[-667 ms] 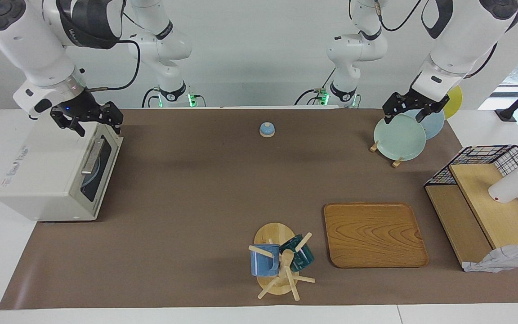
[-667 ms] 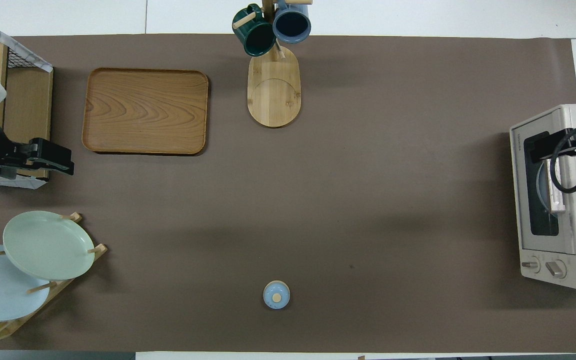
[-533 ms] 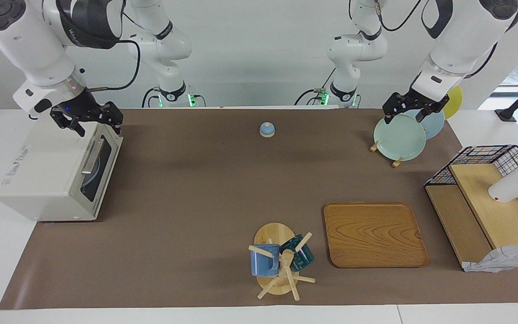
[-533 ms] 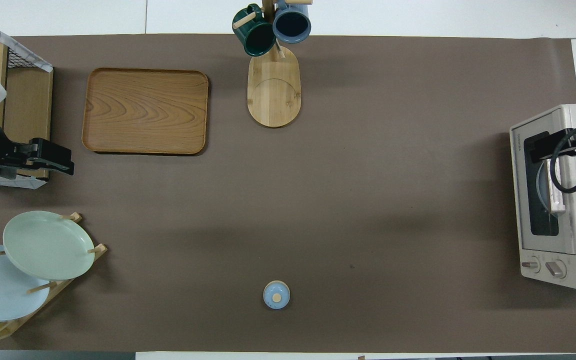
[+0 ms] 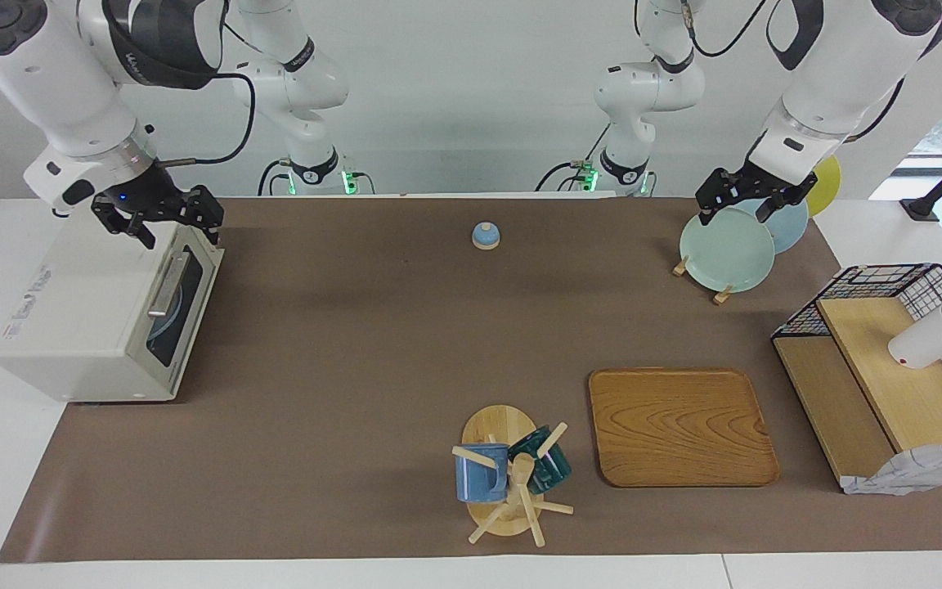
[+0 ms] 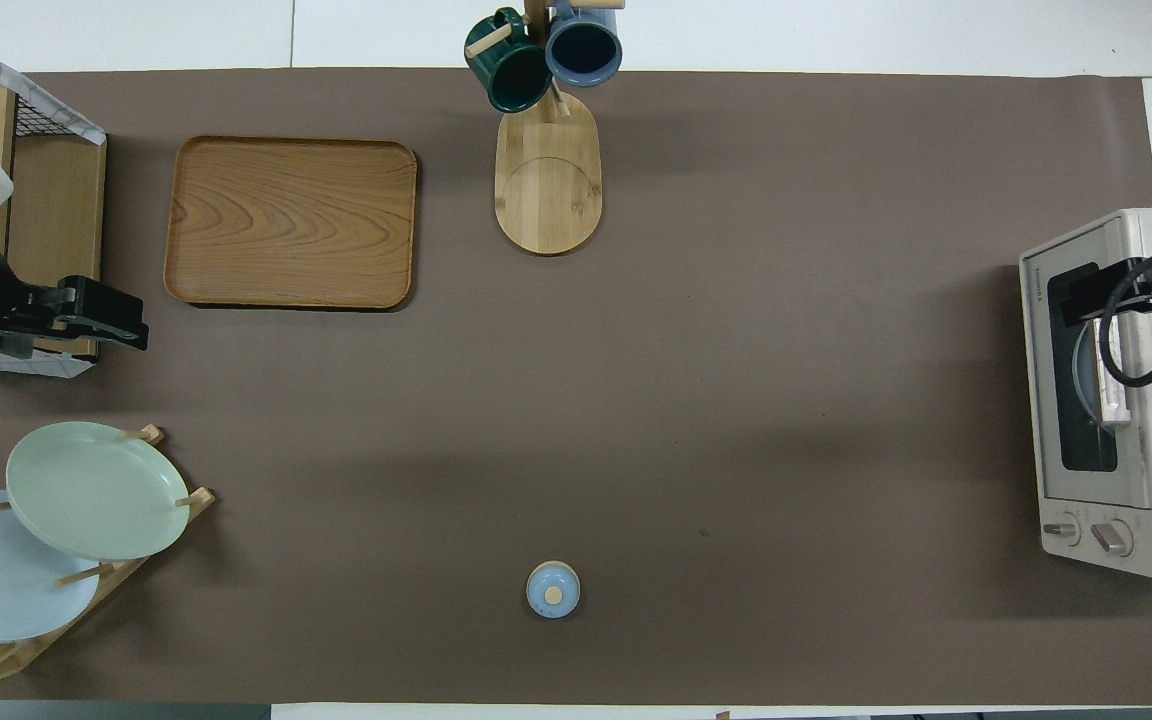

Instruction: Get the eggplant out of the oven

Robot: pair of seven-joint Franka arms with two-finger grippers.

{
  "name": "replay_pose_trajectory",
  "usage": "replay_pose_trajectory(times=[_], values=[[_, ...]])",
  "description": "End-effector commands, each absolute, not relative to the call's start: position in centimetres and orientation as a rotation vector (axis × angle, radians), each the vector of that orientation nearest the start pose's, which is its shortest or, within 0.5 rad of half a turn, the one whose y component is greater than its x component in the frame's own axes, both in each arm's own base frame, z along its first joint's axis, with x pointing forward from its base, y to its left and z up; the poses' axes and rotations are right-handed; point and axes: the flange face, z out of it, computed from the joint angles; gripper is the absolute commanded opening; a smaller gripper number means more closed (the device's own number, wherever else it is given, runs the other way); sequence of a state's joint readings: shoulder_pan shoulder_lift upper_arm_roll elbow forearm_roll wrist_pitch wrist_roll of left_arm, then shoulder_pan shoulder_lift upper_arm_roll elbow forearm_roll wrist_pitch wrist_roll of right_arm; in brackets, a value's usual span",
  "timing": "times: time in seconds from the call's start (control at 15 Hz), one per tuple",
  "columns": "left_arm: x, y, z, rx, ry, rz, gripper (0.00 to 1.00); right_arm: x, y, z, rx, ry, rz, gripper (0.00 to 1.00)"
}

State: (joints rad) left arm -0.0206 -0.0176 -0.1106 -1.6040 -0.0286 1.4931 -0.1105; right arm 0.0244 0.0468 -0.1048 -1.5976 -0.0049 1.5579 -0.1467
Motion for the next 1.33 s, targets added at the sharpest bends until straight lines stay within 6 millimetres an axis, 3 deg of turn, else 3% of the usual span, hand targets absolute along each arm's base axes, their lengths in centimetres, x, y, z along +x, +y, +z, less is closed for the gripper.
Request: replay_pose_trajectory(times=[0.0,0.6,1.0,1.27], values=[[53.3,-7.2,61.2,-3.134,0.034,0.167,1.0,54.8,-4.8,56.6,-3.136,-0.139,0.078,0.0],[53.3,-7.2,61.3,-3.134,0.034,0.165,1.0,54.1,-8.4,50.2,-3.248,-0.025,0.05,0.0],[53.3,-7.2,61.2,-3.134,0.037,0.167,1.0,53.4,-10.3,47.7,-3.29,-0.014,0.096,0.0],[53.3,-7.2,61.2,-3.134,0.034,0.167,1.0,52.9,-10.4,46.3,-3.283,-0.014,0.129,0.0]])
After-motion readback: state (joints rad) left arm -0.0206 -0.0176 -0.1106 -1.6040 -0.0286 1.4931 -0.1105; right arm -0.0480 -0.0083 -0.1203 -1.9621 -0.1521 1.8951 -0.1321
